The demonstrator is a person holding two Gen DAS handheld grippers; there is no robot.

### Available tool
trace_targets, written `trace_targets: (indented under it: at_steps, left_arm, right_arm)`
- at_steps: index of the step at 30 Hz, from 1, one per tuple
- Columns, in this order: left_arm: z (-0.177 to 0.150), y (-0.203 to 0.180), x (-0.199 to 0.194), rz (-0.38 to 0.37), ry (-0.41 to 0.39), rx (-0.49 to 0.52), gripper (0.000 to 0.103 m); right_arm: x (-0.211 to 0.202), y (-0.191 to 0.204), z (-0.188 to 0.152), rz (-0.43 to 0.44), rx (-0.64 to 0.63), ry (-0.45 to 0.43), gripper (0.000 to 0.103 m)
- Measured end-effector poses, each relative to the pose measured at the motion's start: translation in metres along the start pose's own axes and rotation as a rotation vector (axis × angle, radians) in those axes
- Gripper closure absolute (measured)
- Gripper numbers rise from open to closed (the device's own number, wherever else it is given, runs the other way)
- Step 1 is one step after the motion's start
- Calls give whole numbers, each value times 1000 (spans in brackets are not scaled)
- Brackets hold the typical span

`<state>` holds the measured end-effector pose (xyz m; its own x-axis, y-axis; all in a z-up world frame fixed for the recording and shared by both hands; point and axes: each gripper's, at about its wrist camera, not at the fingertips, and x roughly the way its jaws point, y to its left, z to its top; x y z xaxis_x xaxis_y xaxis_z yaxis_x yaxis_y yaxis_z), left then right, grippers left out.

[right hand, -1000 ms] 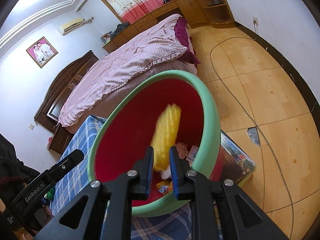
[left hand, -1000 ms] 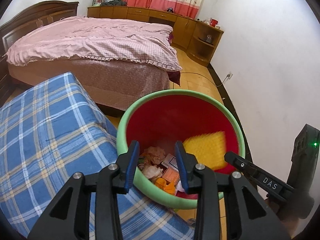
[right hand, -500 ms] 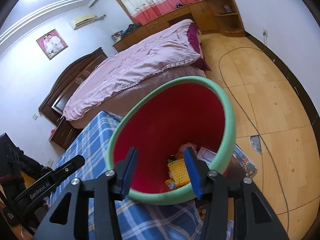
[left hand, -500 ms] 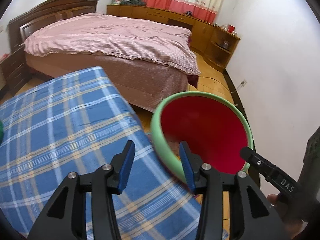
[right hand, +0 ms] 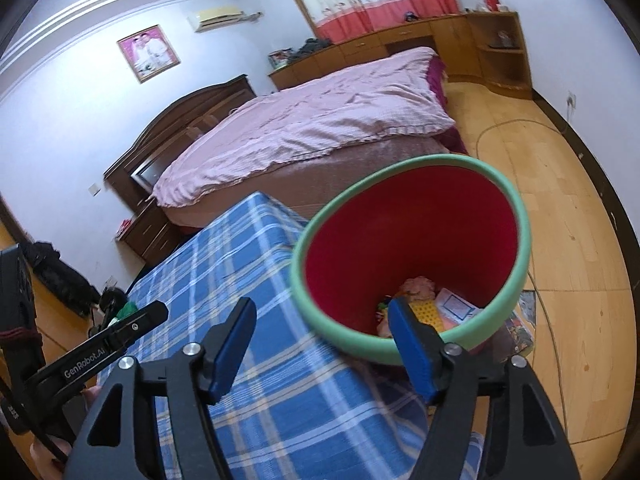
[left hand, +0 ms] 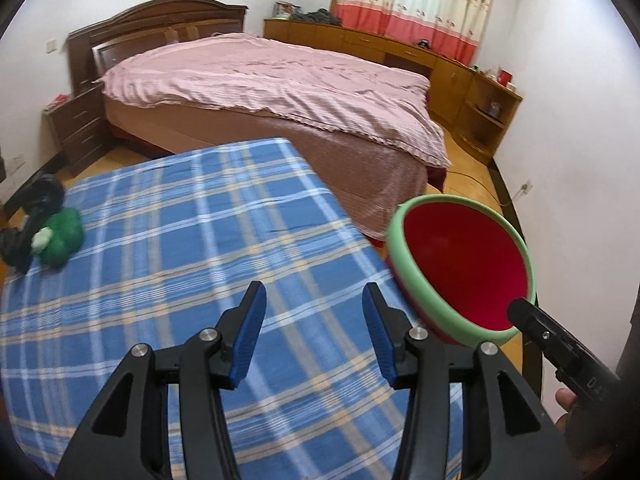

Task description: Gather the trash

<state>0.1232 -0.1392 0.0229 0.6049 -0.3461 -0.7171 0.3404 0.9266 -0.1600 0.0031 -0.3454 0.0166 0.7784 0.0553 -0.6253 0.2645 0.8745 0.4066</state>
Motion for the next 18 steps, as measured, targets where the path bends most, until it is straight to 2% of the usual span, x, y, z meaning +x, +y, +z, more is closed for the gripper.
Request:
trace_targets:
  at_steps: [7,9,18]
  left_arm:
    - [-14,29,-25,55,-28,-53,51]
    - [-18,36,-29,69,-28,-70,51]
    - [-41,58,-46,140,-33,-124,51]
  right_arm:
    - [-6,36,-14,33,-81,7,27]
    - [-7,43,-18,37,-98,11,23]
    - [-15,74,-39,44,-180,11,23]
